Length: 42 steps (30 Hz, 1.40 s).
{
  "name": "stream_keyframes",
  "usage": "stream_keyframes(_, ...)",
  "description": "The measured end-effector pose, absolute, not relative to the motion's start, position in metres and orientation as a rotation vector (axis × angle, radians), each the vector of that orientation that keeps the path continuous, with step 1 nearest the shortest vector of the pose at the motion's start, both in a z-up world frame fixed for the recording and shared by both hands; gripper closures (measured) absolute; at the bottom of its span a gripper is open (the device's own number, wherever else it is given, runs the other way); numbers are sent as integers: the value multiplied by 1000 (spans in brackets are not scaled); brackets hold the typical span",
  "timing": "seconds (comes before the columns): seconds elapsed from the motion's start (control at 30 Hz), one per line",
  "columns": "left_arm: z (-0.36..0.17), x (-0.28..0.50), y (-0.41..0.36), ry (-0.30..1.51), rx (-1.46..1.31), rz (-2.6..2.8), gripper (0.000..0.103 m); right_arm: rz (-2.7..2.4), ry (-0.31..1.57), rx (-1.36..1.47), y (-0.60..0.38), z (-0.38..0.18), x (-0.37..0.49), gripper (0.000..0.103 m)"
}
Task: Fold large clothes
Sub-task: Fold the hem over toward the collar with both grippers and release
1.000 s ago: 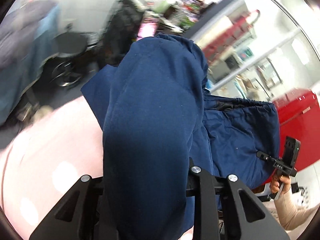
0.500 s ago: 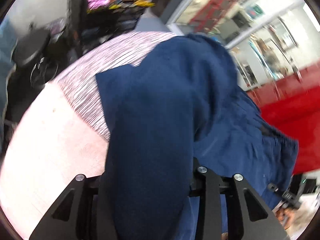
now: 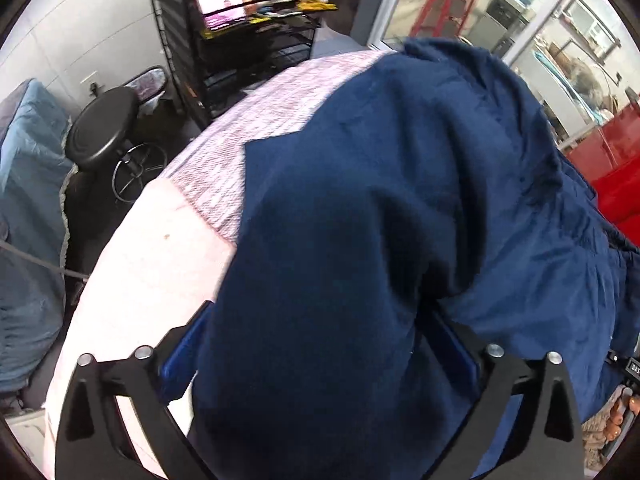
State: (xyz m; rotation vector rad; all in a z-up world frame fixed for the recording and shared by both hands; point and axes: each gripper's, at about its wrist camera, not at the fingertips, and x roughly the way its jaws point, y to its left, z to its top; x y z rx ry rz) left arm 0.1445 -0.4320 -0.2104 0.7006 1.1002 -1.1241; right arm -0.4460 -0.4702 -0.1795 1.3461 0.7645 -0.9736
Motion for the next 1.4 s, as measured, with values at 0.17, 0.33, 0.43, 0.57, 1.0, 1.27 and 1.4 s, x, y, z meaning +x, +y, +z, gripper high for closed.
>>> stream_keyframes(0.17,-200,167,-408,1142,608,-1098,5,-973,770,1330,-472,-176,-445,35)
stream_keyframes(0.33,-184,195,-393,1187,494,-1051,5,-974,767,1346,-471,-177,-442,34)
stream_keyframes(0.43,-177,198,-386,1176,483,-1037,5,-969,768,1354,-472,-184,-446,34)
stream_keyframes(0.57,-167,192,-372,1073,514,-988,5,-969,763,1369,-473,-182,-449,33)
stream_keyframes(1.0,-179,176,-285,977,665,-799,6,-978,560,1543,-469,-166,-498,33)
stream_keyframes(1.27,-221,107,-206,1126,559,-822,6,-1049,391,1686,-457,-161,-523,33)
stream_keyframes(1.4,-223,80,-179,1181,456,-848,6,-1119,395,1592,-452,-135,-519,33)
